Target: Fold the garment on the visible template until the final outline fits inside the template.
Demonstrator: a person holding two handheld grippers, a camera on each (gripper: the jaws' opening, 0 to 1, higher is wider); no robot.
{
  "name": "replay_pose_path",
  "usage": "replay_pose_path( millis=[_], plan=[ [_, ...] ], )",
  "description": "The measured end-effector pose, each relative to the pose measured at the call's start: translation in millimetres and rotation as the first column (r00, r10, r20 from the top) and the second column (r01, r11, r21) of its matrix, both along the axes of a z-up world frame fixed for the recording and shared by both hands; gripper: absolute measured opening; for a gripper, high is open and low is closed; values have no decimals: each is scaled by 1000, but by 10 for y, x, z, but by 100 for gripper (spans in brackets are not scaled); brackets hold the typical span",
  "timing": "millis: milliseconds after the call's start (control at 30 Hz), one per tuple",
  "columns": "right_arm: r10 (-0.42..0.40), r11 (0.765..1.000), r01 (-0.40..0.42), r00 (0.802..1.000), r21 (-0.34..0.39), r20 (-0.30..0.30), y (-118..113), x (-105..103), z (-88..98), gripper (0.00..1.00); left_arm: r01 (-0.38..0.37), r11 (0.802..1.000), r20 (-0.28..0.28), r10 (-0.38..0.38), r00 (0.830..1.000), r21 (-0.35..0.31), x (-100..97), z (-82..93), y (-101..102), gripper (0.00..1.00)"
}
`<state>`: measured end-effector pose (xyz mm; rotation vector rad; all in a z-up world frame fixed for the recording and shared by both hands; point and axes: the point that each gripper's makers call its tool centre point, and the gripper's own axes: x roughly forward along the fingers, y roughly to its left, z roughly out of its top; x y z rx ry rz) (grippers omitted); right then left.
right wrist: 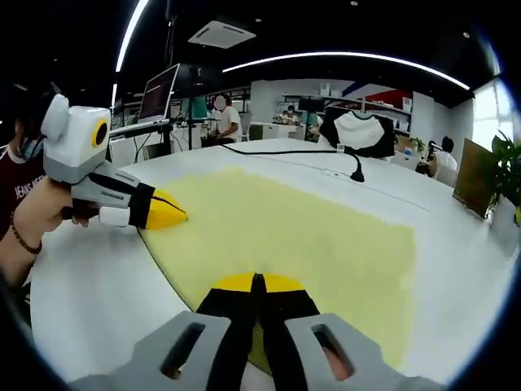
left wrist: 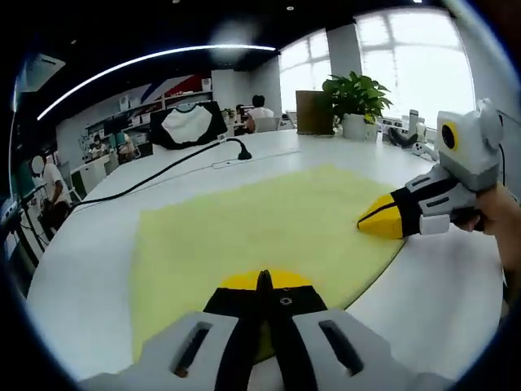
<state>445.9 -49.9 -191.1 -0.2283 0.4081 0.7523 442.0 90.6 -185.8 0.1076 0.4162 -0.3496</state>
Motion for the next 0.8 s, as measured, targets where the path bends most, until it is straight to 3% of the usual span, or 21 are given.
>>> replay_pose_path(
  millis=[67, 200, 267, 400, 500, 600, 667, 700, 767, 800],
  plan=[
    [-22, 1000, 22, 1000, -1, 1, -114, 30, 0, 0, -14, 1000, 8, 14, 1000, 25, -8, -6, 97, 0],
    [-51, 999, 51, 999, -4, 7, -281, 64, 0, 0, -37, 999, 6, 37, 999, 12, -14, -6, 241, 0],
    [-62, 998, 62, 998, -9, 13, -361, 108, 0, 0, -48, 997, 30, 46, 998, 64, -36, 9, 365, 0],
    [-88, 996, 88, 996, -4, 12, -502, 186, 0, 0, -59, 998, 22, 59, 998, 15, -57, -2, 465, 0],
    [-144, 990, 144, 989, 3, 32, -665, 244, 16, 0, -70, 997, 28, 70, 997, 14, -68, 7, 533, 0],
    [-145, 989, 145, 989, 22, 32, -716, 240, 19, 0, -89, 996, 39, 88, 995, 7, -82, 24, 593, 0],
    [-170, 985, 169, 984, 11, 50, -780, 259, 28, 0, -145, 984, 71, 138, 988, 105, -97, 40, 783, 0],
    [-175, 985, 174, 983, 9, 53, -801, 263, 28, 0, -138, 987, 65, 133, 989, 82, -105, 28, 775, 0],
    [-182, 983, 181, 982, 24, 46, -849, 278, 24, 0, -131, 990, 37, 133, 990, -42, -123, 6, 741, 0],
    [-184, 983, 182, 982, 36, 40, -862, 277, 24, 0, -132, 990, 40, 134, 990, -51, -122, 10, 765, 0]
  ],
)
